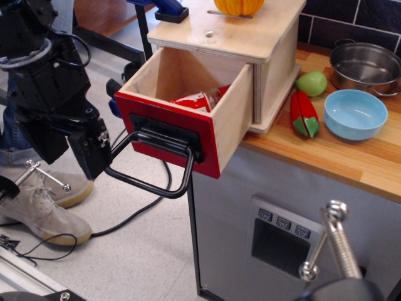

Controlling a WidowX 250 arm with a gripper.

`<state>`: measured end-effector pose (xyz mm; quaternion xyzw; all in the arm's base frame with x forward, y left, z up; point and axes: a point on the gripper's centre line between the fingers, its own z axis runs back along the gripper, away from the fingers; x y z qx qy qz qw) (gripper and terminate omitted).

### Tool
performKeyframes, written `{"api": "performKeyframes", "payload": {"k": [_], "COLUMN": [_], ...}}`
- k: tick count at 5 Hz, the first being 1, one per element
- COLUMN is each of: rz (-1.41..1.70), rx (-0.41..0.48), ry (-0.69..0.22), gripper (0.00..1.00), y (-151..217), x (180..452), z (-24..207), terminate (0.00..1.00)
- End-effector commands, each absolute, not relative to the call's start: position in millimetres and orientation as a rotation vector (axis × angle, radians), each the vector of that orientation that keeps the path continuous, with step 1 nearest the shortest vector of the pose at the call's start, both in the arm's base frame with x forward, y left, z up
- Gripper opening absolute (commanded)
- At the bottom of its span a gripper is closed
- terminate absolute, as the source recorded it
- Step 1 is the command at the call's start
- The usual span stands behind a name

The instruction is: Close drawer of box

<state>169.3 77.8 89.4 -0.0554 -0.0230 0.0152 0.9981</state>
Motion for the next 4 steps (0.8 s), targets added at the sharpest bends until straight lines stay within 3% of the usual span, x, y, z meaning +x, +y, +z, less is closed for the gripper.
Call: {"api": "performKeyframes", "payload": {"k": [1,2,4], "rz": [0.030,0.061,0.134], "rx": [-0.111,-0.096,-0.064], "ry": [-0.046,-0.065,-0.090], "gripper": [1.00,1.00,1.00], "y": [77.8,62.4,58.7], "x": [169.3,174.8,225.8], "z": [89.4,79.7,72.9], "terminate": [0.00,0.00,0.00]}}
